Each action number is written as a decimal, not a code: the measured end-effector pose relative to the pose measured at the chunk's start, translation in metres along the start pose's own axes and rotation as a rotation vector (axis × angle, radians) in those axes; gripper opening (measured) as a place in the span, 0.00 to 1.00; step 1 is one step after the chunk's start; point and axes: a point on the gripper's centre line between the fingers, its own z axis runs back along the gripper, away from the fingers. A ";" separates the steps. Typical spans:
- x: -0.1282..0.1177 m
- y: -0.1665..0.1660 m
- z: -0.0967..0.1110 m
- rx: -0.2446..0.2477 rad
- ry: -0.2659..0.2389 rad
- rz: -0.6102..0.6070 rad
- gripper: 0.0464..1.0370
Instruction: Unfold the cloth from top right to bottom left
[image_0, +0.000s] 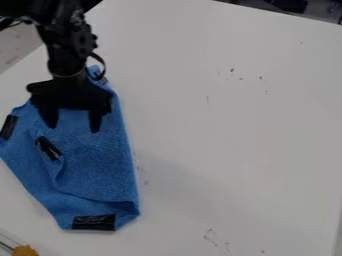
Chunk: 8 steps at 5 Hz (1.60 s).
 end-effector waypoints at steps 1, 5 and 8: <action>-0.013 0.024 -0.006 -0.002 0.012 0.122 0.96; -0.023 0.032 -0.037 -0.052 0.064 0.167 0.43; -0.018 0.032 -0.039 -0.043 0.080 0.152 0.04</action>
